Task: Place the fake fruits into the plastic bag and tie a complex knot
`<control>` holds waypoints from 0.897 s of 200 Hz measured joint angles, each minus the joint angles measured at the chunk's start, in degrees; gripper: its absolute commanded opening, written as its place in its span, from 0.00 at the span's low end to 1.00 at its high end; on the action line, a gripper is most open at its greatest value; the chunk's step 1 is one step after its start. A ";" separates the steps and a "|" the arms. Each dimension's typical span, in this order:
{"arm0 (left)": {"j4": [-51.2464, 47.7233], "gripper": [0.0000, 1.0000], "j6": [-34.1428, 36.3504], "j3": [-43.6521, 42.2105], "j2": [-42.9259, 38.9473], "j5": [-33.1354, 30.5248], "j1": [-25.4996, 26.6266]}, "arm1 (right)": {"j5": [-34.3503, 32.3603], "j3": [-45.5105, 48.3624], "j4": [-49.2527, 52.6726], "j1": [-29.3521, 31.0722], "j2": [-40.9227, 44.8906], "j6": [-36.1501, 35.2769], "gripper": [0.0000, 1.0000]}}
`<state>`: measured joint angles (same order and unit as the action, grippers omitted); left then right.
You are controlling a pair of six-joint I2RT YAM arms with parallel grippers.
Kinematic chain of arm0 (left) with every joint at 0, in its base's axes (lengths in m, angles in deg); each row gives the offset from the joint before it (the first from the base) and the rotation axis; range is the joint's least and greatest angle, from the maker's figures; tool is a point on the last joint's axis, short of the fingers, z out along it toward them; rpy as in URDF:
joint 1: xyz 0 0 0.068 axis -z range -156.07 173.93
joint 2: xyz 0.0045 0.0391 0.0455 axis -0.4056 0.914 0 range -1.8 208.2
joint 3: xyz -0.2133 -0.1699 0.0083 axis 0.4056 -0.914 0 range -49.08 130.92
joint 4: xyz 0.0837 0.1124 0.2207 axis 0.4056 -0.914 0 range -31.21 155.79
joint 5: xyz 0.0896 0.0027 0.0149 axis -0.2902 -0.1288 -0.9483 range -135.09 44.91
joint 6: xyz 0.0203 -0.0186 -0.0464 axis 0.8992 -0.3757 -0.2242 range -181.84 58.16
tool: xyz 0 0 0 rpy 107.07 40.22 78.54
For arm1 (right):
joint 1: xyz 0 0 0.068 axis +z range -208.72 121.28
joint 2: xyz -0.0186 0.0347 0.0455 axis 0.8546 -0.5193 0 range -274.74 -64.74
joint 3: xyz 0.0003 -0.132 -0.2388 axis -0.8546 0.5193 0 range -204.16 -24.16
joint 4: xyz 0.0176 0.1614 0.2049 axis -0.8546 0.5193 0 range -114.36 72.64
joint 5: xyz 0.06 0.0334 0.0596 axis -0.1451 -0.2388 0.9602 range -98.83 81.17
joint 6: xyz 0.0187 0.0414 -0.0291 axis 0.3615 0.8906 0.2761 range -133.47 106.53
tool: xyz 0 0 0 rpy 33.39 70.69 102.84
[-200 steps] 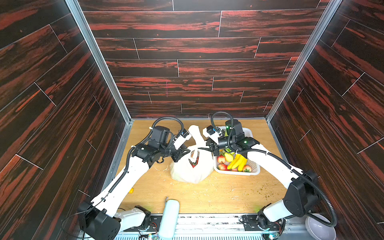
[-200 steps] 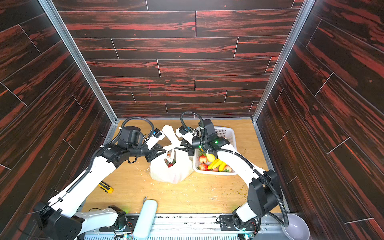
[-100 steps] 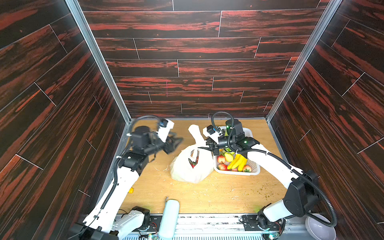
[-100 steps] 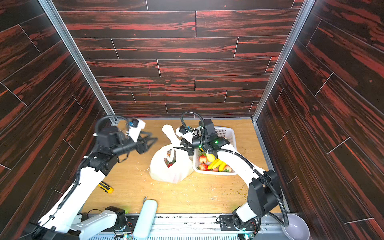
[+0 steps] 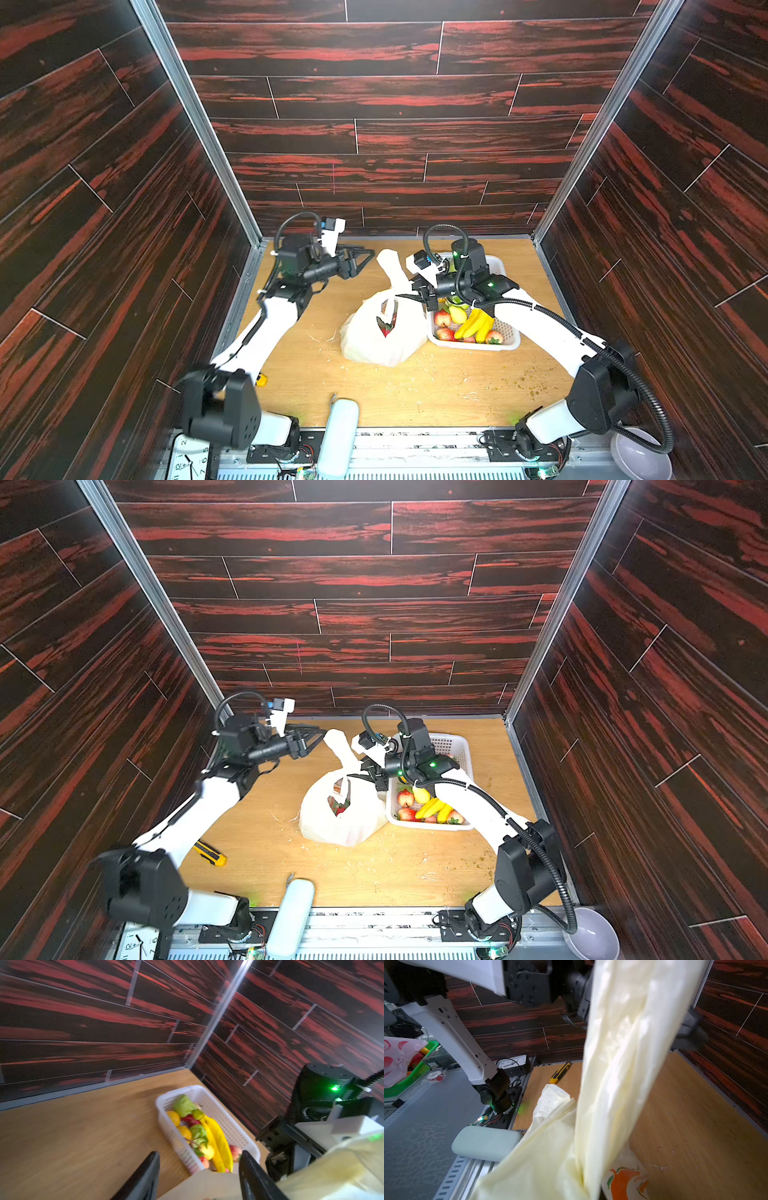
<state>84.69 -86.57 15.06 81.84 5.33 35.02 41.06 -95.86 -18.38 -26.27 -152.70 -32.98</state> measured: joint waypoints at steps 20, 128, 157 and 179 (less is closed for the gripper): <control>2.16 0.70 -0.44 2.73 2.93 3.43 2.16 | 0.52 0.28 -0.02 0.00 0.04 -0.02 0.00; -17.64 0.72 20.57 13.66 5.95 19.65 6.93 | 1.55 1.88 -0.52 0.00 0.13 -0.24 0.00; -33.33 0.71 33.07 16.74 4.90 20.76 6.93 | 1.33 1.88 -0.85 0.00 0.57 -0.22 0.00; -38.80 0.72 37.64 16.61 3.34 20.68 6.93 | 0.98 1.88 -0.90 0.00 0.96 -0.20 0.00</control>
<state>45.89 -48.93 31.67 85.18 26.00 41.95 42.04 -93.98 -19.27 -26.27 -151.74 -33.18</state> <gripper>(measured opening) 0.716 0.043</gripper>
